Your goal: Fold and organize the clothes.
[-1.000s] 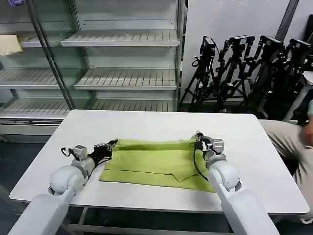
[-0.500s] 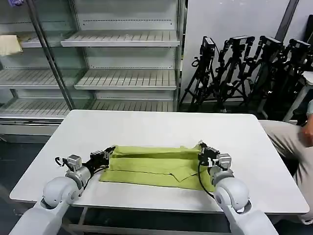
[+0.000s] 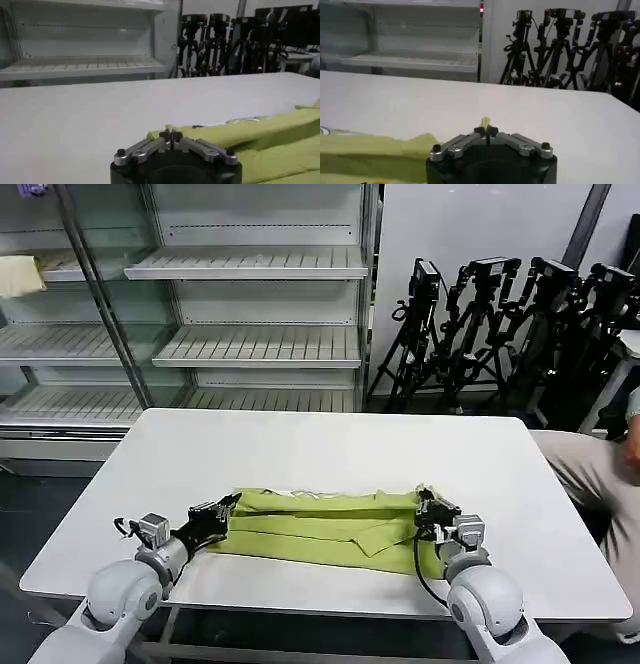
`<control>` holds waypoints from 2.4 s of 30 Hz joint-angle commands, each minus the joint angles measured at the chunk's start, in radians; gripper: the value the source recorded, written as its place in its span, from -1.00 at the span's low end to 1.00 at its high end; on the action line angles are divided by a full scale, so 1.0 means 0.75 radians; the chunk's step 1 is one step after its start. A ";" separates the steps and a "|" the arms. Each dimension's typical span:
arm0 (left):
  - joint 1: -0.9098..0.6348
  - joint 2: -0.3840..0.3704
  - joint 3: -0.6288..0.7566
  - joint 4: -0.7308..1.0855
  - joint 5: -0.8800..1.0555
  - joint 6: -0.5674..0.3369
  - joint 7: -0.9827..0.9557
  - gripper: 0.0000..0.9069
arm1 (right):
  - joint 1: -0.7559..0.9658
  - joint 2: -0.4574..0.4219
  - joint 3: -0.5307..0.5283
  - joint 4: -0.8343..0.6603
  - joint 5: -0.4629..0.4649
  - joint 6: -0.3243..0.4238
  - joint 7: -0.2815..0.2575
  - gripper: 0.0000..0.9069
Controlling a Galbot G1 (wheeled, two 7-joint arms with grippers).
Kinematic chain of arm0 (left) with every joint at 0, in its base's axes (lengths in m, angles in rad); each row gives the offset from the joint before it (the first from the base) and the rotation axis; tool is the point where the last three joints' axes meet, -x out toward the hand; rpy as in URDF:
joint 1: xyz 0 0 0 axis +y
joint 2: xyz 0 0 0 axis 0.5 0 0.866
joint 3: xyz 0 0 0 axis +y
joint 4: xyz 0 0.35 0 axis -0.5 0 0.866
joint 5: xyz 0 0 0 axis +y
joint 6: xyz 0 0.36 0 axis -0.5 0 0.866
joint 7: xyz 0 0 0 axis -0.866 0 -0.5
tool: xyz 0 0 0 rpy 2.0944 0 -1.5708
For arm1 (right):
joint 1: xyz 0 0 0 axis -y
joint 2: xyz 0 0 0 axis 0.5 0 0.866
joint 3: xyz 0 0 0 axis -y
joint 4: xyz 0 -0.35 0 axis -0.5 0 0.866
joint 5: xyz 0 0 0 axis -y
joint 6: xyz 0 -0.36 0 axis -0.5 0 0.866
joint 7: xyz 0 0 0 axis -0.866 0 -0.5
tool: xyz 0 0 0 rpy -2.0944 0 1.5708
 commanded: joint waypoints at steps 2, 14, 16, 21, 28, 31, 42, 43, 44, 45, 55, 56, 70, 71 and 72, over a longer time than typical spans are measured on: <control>0.024 0.005 -0.008 -0.029 0.015 0.000 -0.004 -0.98 | -0.037 -0.004 0.008 0.048 -0.010 0.022 -0.013 -1.00; 0.026 0.011 -0.005 -0.020 0.024 0.003 -0.005 -0.98 | -0.068 -0.027 0.021 0.067 -0.048 0.012 -0.015 -1.00; 0.030 0.013 -0.005 -0.027 0.023 0.002 -0.010 -0.98 | -0.076 -0.025 0.031 0.060 -0.048 0.012 -0.019 -1.00; 0.026 0.028 -0.012 -0.029 0.021 0.021 -0.008 -0.98 | -0.088 -0.025 0.038 0.060 -0.051 0.012 -0.032 -1.00; 0.031 0.034 0.018 -0.003 0.113 0.032 0.000 1.00 | -0.118 -0.019 0.025 0.053 -0.138 0.035 -0.094 1.00; 0.040 0.027 0.004 -0.027 0.113 0.031 -0.009 1.00 | -0.138 -0.017 0.032 0.075 -0.157 0.041 -0.104 1.00; 0.028 -0.050 0.072 -0.214 -0.315 0.182 -0.680 1.00 | -0.297 -0.012 0.150 0.241 -0.202 0.092 -0.150 1.00; 0.030 -0.061 0.086 -0.208 -0.328 0.197 -0.712 1.00 | -0.310 -0.010 0.156 0.249 -0.209 0.099 -0.155 1.00; 0.037 -0.066 0.096 -0.196 -0.318 0.201 -0.722 1.00 | -0.315 -0.009 0.161 0.252 -0.210 0.100 -0.159 1.00; 0.043 -0.070 0.103 -0.185 -0.303 0.208 -0.729 1.00 | -0.324 -0.010 0.169 0.258 -0.210 0.102 -0.164 1.00; 0.048 -0.118 0.139 -0.147 -0.289 0.222 -0.773 -0.42 | -0.354 0.005 0.166 0.230 -0.251 0.163 -0.203 1.00; 0.048 -0.121 0.139 -0.150 -0.295 0.222 -0.772 -0.98 | -0.355 0.005 0.166 0.233 -0.252 0.163 -0.203 1.00; 0.046 -0.132 0.170 -0.189 -0.295 0.219 -0.748 -0.98 | -0.385 0.022 0.173 0.255 -0.286 0.164 -0.221 1.00; 0.042 -0.133 0.169 -0.184 -0.281 0.219 -0.747 -0.98 | -0.385 0.025 0.173 0.258 -0.292 0.163 -0.214 1.00; 0.042 -0.133 0.170 -0.181 -0.241 0.220 -0.743 -0.98 | -0.384 0.026 0.173 0.261 -0.294 0.162 -0.208 1.00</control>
